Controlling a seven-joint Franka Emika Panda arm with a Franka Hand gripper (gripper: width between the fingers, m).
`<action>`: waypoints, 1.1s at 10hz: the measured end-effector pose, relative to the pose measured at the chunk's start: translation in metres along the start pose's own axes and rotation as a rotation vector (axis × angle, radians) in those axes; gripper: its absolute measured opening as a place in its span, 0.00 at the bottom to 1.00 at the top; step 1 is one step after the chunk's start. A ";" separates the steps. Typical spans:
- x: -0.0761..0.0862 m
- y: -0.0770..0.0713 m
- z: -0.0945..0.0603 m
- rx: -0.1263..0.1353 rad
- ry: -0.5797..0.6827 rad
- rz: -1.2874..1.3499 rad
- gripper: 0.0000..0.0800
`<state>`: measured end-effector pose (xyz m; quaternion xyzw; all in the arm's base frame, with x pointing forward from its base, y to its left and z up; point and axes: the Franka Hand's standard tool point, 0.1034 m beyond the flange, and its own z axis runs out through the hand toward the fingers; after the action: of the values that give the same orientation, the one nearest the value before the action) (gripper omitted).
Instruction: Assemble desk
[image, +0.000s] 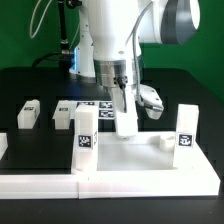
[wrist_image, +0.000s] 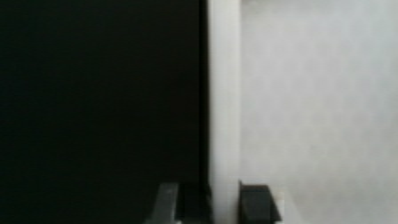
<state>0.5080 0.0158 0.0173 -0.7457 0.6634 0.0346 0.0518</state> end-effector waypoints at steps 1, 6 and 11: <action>0.006 0.005 -0.002 -0.008 -0.009 -0.049 0.07; 0.039 0.023 -0.005 -0.027 -0.045 -0.478 0.08; 0.055 -0.007 -0.012 -0.049 0.011 -1.057 0.07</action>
Offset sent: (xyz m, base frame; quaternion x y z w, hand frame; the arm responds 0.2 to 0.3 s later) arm 0.0129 -0.0144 0.0032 0.0272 -0.0648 -0.3388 0.9382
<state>0.5212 -0.0392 0.0227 -0.9796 0.1962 0.0155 0.0412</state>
